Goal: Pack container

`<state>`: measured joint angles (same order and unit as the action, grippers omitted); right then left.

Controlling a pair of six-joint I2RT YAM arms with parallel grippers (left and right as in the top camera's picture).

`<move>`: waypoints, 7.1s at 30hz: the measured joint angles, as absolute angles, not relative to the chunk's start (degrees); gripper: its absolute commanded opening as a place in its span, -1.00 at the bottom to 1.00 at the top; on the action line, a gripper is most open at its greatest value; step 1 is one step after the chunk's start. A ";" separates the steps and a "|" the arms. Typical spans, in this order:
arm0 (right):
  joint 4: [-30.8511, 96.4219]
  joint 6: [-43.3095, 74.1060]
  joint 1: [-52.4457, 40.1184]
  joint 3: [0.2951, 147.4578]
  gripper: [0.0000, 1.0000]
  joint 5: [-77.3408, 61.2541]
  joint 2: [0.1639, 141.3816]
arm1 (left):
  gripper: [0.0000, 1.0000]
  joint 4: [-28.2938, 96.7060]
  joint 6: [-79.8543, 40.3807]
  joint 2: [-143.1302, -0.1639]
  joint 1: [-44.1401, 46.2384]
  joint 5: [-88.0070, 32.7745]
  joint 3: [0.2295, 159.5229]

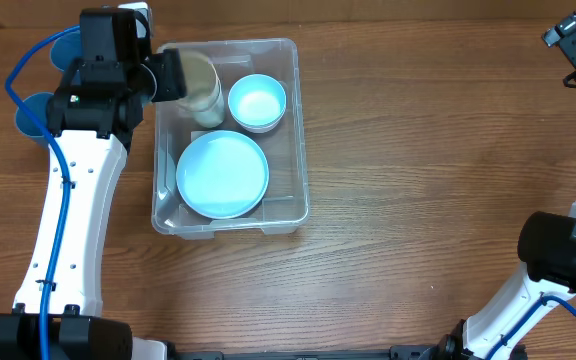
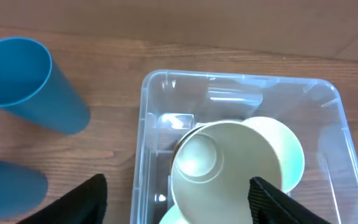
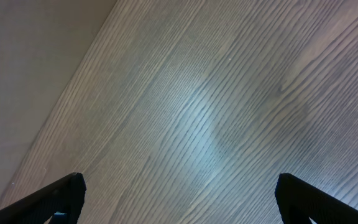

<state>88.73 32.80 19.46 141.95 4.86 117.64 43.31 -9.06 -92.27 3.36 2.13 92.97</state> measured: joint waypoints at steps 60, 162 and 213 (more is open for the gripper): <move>88.71 32.80 19.46 141.95 1.00 4.86 117.64 | -0.92 32.69 6.20 -122.39 19.73 26.85 94.13; 88.75 32.80 19.44 141.95 1.00 4.89 117.64 | 0.16 85.32 6.68 -118.74 -20.91 -2.31 132.68; 88.73 32.80 19.46 141.95 1.00 4.86 117.64 | -0.92 77.95 6.39 -92.73 6.07 -8.64 121.93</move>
